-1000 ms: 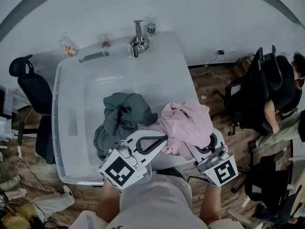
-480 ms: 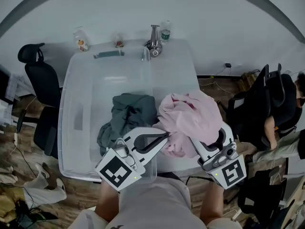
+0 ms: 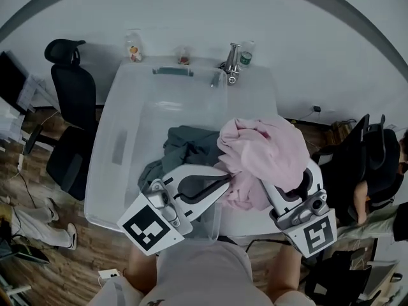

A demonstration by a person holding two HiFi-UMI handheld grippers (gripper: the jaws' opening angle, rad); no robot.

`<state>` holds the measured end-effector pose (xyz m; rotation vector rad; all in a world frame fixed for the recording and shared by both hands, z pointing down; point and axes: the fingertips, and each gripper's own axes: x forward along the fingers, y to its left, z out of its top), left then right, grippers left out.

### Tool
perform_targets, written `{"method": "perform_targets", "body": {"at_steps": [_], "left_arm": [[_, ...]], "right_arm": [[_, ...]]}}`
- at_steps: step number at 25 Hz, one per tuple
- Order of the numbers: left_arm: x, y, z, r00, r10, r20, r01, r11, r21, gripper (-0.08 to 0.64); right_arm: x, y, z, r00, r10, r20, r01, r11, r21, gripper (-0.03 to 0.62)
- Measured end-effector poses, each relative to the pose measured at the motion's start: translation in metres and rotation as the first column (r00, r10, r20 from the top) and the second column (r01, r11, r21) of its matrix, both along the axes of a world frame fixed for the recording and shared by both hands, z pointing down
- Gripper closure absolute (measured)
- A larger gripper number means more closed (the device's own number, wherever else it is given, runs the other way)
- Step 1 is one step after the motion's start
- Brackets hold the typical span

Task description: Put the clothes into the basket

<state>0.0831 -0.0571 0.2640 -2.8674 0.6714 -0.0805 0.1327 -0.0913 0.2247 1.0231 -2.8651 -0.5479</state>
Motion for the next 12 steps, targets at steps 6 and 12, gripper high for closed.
{"method": "perform_targets", "body": {"at_steps": [6,12], "left_arm": [[-0.052,-0.005,-0.023,0.997,-0.071,-0.016,0.072,0.996,0.049,0.555],[-0.088,-0.003,-0.033,0.988,-0.149,-0.030,0.151,0.986,0.071,0.555]], "right_arm": [[-0.061,-0.007,-0.030,0.996,-0.085,0.002,0.084,0.995,0.056,0.385],[-0.097,-0.008,-0.038,0.990,-0.138,-0.014,0.138,0.989,0.058,0.385]]}}
